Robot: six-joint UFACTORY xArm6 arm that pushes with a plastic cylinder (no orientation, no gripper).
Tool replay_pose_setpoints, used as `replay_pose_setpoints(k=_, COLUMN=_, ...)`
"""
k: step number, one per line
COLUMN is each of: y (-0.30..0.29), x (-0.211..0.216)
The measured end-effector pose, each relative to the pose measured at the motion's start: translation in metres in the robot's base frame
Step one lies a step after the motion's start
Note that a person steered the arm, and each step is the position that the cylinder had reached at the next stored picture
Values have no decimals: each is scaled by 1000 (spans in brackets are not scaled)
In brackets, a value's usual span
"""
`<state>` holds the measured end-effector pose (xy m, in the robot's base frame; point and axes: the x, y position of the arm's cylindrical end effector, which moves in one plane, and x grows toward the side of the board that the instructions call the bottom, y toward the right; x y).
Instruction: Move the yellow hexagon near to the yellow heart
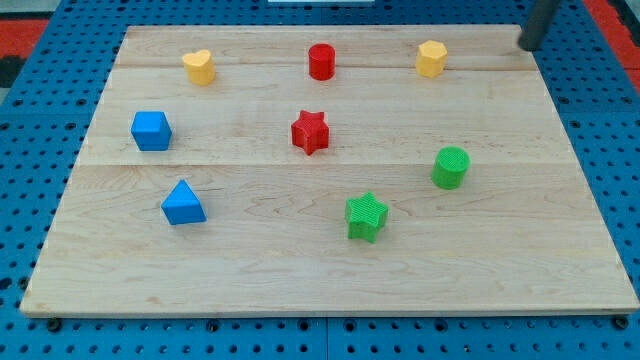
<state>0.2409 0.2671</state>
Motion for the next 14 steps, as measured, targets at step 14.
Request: replay_pose_setpoints(k=14, y=-348, x=70)
